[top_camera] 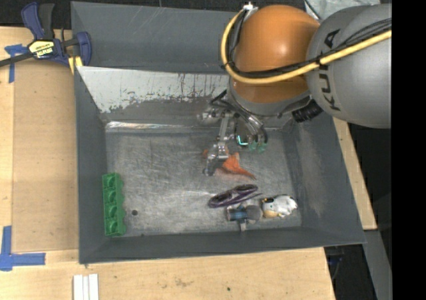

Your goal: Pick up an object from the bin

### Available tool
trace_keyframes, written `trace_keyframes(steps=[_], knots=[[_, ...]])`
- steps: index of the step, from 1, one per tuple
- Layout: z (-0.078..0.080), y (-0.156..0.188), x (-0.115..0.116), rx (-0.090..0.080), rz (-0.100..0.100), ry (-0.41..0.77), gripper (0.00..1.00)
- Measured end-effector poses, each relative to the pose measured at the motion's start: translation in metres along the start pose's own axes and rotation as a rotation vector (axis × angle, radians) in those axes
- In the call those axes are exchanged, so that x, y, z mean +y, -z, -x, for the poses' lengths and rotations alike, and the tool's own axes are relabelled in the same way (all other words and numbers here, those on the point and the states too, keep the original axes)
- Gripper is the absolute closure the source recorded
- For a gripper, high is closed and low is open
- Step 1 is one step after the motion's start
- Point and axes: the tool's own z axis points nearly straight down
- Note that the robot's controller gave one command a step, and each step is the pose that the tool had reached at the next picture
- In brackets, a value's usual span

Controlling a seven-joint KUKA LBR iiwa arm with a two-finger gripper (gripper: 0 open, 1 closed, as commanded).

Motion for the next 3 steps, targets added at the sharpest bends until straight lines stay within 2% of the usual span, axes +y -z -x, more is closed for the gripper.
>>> trace_keyframes(steps=[1, 2, 3], knots=[[0.002, 0.004, 0.000, -0.008, 0.001, -0.002, 0.00], [0.016, -0.051, -0.035, -0.015, 0.001, 0.024, 0.00], [0.008, -0.060, -0.120, -0.006, 0.000, -0.054, 0.00]])
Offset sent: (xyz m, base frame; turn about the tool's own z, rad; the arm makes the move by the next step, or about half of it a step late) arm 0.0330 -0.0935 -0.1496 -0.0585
